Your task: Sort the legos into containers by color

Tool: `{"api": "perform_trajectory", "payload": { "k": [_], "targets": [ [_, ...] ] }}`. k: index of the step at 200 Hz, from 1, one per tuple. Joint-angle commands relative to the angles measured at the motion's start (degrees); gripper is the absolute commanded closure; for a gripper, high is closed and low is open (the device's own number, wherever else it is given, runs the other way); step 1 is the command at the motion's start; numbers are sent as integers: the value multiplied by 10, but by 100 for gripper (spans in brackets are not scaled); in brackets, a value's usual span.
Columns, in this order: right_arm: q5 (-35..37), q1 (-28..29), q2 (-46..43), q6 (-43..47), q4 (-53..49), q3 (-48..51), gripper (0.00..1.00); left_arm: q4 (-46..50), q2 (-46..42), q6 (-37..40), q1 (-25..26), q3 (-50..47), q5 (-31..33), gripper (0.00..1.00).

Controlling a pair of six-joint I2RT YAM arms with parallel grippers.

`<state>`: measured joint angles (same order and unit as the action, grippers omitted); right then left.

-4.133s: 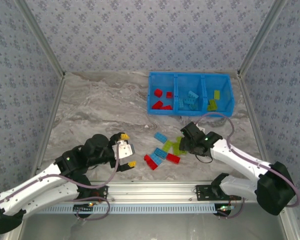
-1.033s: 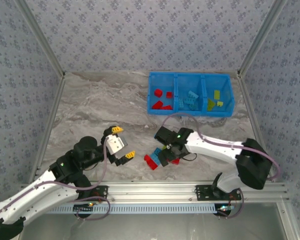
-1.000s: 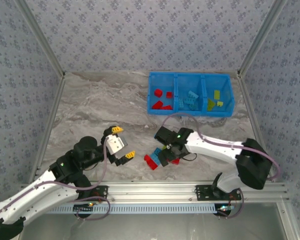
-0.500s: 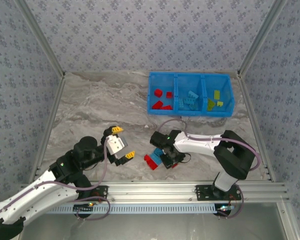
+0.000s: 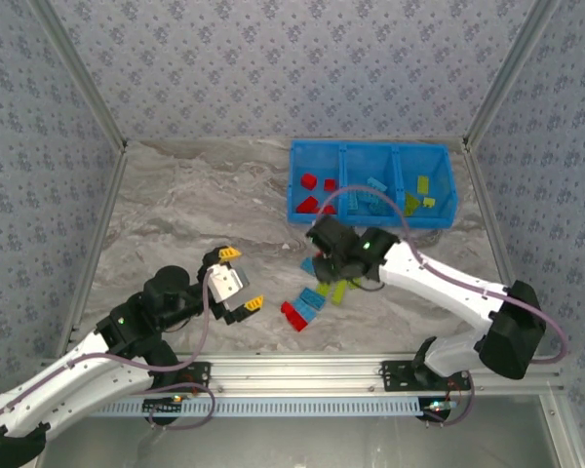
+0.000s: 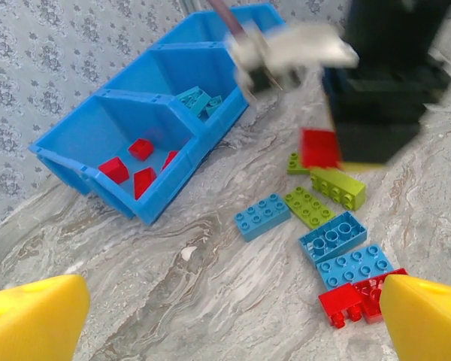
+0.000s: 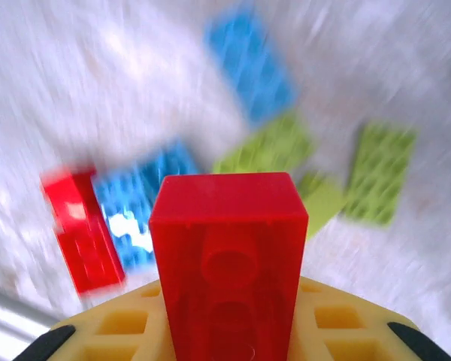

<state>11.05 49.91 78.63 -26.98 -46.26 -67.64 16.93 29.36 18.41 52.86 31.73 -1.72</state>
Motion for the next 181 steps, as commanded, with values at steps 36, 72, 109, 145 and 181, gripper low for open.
{"api": "perform_trajectory", "payload": {
  "k": [36,72,109,145,181],
  "targets": [
    [112,-115,237,18,85,-243,72,9,-12,11,-2,12,2,1],
    [83,-169,386,12,76,-382,65,12,-11,13,-2,11,7,1],
    [56,-175,434,23,25,-474,46,10,-8,13,-2,9,12,1],
    [49,-166,358,25,-1,-450,44,9,13,-46,-2,22,41,1],
    [11,-114,170,31,31,-290,39,78,91,-210,-4,126,142,1]
  ]
}}
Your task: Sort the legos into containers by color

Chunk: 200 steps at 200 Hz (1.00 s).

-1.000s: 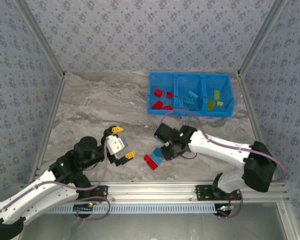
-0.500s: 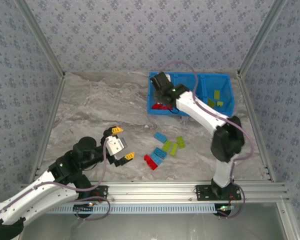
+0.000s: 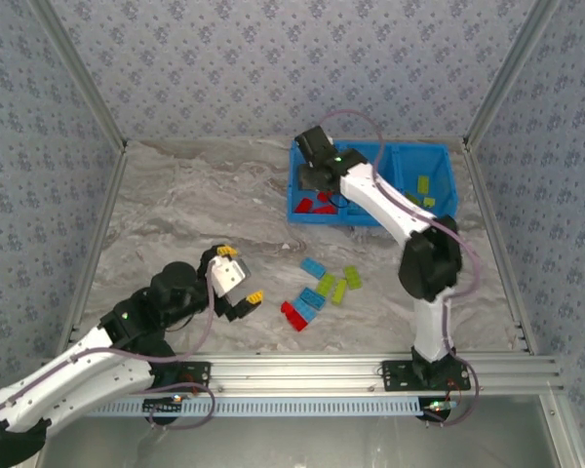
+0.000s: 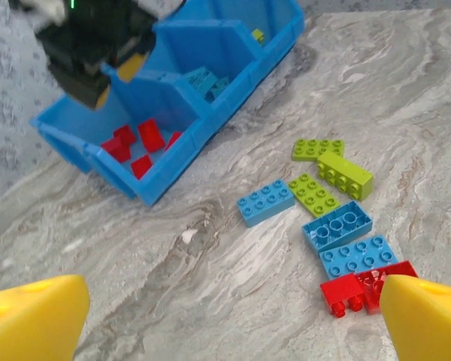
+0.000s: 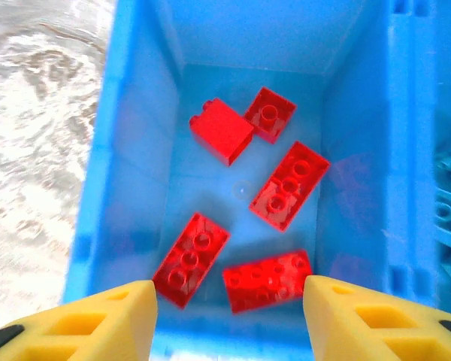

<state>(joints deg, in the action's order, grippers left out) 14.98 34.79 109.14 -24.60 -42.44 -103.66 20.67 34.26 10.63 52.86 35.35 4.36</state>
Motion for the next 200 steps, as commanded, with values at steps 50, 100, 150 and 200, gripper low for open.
{"api": "perform_trajectory", "payload": {
  "k": [50,100,150,200],
  "targets": [
    [61,143,-386,-38,-56,272,24,39,179,-431,-4,156,81,1],
    [105,144,-542,-164,-164,386,14,23,377,-794,29,179,115,7],
    [116,143,-555,-185,-178,404,10,85,584,-930,54,311,112,6],
    [109,143,-551,-183,-178,404,0,58,716,-960,41,368,21,7]
  ]
}}
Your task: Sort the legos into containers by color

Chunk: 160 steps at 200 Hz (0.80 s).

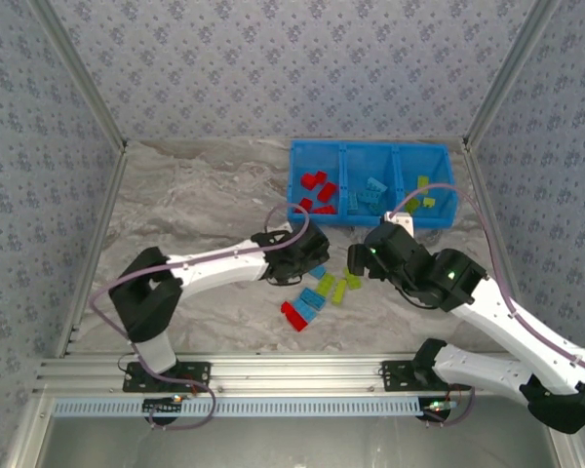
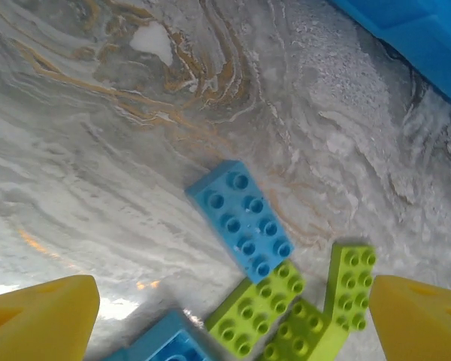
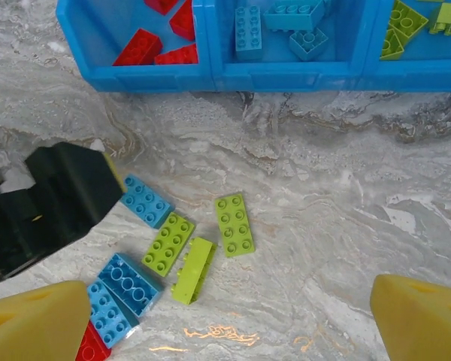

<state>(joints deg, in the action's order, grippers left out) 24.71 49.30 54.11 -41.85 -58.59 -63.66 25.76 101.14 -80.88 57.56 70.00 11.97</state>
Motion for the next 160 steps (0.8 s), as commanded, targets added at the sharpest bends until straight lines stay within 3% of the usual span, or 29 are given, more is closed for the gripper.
{"api": "perform_trajectory", "payload": {
  "k": [1,47,125,160],
  "targets": [
    [11,-3,-1,-9,-16,4,0,5,49,-46,-6,21,-56,8],
    [-14,-2,5,2,-6,15,0,5,167,8,-24,95,-111,11],
    [-18,-2,10,4,0,19,0,31,131,19,-24,30,-88,66],
    [-57,-1,9,17,20,36,0,50,89,86,-25,30,-89,75]
  ]
}}
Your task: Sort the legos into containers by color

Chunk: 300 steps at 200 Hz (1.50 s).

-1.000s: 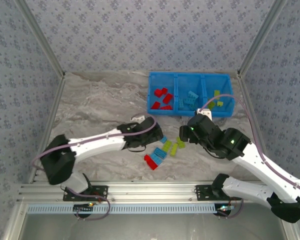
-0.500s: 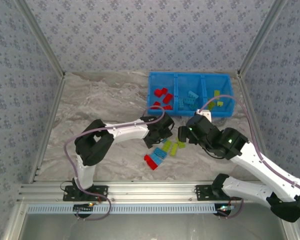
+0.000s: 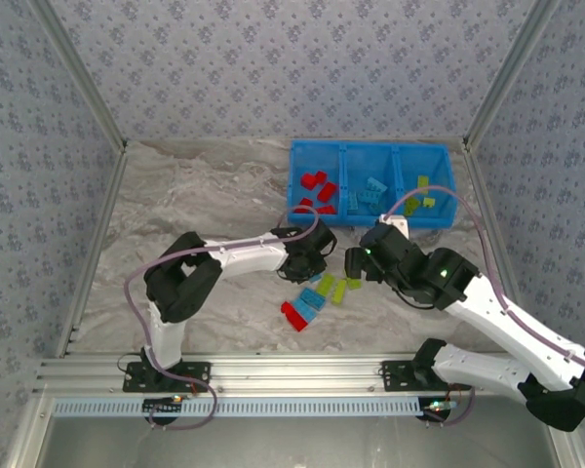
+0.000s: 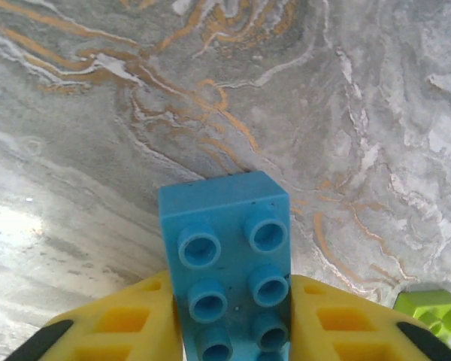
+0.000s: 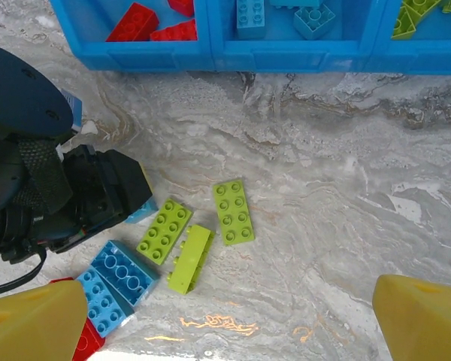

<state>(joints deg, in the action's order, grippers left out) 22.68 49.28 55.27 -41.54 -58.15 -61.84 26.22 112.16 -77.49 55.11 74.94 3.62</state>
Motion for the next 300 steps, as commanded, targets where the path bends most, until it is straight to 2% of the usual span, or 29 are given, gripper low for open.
{"api": "perform_trajectory", "payload": {
  "k": [1,24,39,67,96,120,142,169,192,209,240,277,289,300],
  "targets": [
    [-40,0,-2,15,17,19,0,46,-23,54,-1,-20,-5,75],
    [-110,0,-9,18,78,47,1,11,-72,102,-5,-33,-7,80],
    [-120,-1,-19,9,105,56,1,-17,-104,146,-7,-27,-10,81],
    [-97,-2,-63,5,136,53,1,-63,-127,252,-8,21,-12,82],
    [-38,-4,-115,9,142,50,1,-108,-82,337,-14,112,-17,82],
    [3,-5,-145,-6,134,52,1,-108,-2,389,-27,238,-3,80],
    [5,-6,-157,-15,124,56,1,-107,92,436,-38,362,28,80],
    [3,-4,-160,-29,103,52,1,-38,240,455,-49,590,37,76],
    [-1,-4,-167,-39,86,53,2,51,359,445,-56,802,35,60],
    [6,-4,-176,-47,72,56,2,83,402,447,-57,891,33,51],
    [19,-4,-187,-64,56,70,2,120,373,453,-53,900,22,41],
    [18,-4,-185,-74,63,95,2,214,301,522,-24,885,41,41],
    [18,-4,-183,-76,62,101,2,223,262,544,-13,845,47,41],
    [16,-5,-182,-78,61,107,2,191,205,565,-4,753,50,41]
  ]
}}
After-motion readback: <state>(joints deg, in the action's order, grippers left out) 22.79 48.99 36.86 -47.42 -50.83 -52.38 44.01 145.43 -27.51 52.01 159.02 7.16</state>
